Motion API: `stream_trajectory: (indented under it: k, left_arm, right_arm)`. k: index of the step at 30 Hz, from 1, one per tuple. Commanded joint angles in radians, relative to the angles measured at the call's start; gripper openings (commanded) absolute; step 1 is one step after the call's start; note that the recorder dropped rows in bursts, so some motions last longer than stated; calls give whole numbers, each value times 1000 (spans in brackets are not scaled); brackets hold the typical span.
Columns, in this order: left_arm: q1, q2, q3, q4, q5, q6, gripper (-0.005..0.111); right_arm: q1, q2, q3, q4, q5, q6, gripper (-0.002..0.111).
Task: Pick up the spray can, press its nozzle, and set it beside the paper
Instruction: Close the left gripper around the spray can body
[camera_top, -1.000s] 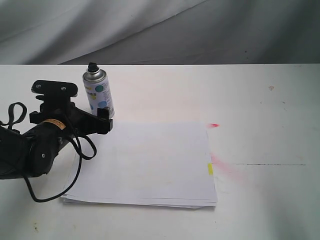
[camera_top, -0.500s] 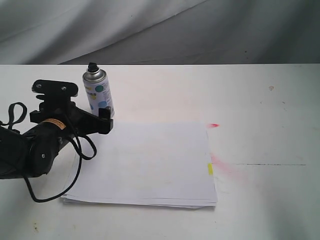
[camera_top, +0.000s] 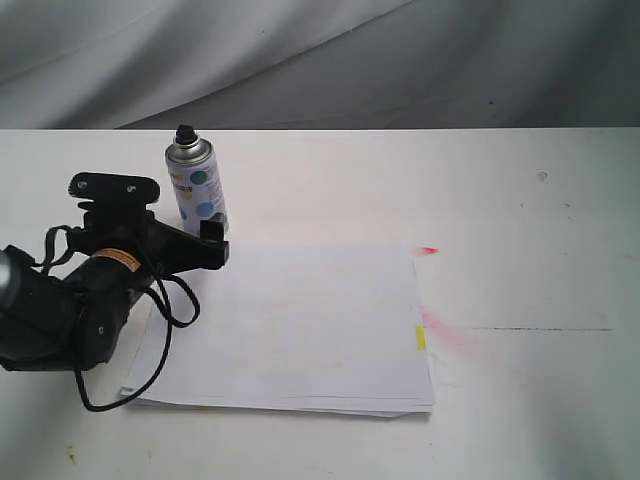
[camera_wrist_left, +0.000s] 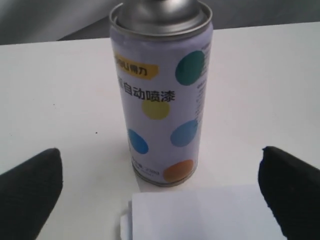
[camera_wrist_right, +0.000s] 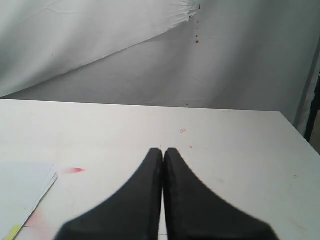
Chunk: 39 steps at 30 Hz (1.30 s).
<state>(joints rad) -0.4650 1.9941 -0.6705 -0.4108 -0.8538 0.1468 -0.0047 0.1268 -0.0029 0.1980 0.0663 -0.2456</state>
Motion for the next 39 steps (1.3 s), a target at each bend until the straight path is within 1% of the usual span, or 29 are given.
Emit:
stream_trajectory:
  k: [1, 3, 8, 16, 21, 27, 31, 37, 39]
  left_arm:
    - [-5, 49, 1, 38, -139, -12, 104]
    - [-2, 68, -5, 72, -168, -12, 104]
    - [0, 121, -69, 76, -159, -16, 104]
    - [5, 172, -156, 13, -164, -10, 104]
    - [22, 207, -209, 24, -157, -10, 104]
    - [58, 246, -278, 43, -95, 7, 104]
    - [69, 275, -327, 72, -54, 23, 104]
    - [71, 276, -336, 80, -52, 30, 104]
    - [71, 276, -336, 80, -53, 76, 104]
  right_arm:
    - [-8, -3, 3, -12, -2, -5, 0]
    - [-8, -3, 3, -12, -2, -5, 0]
    - [-8, -3, 3, -12, -2, -5, 0]
    - [-8, -3, 3, -12, -2, -5, 0]
    - [-8, -3, 3, -12, -2, -5, 0]
    - [-8, -3, 3, -12, -2, -5, 0]
    - [-8, -3, 3, -12, -2, -5, 0]
    - [-8, -3, 3, -12, -2, -5, 0]
    - [-8, -3, 3, -12, -2, -5, 0]
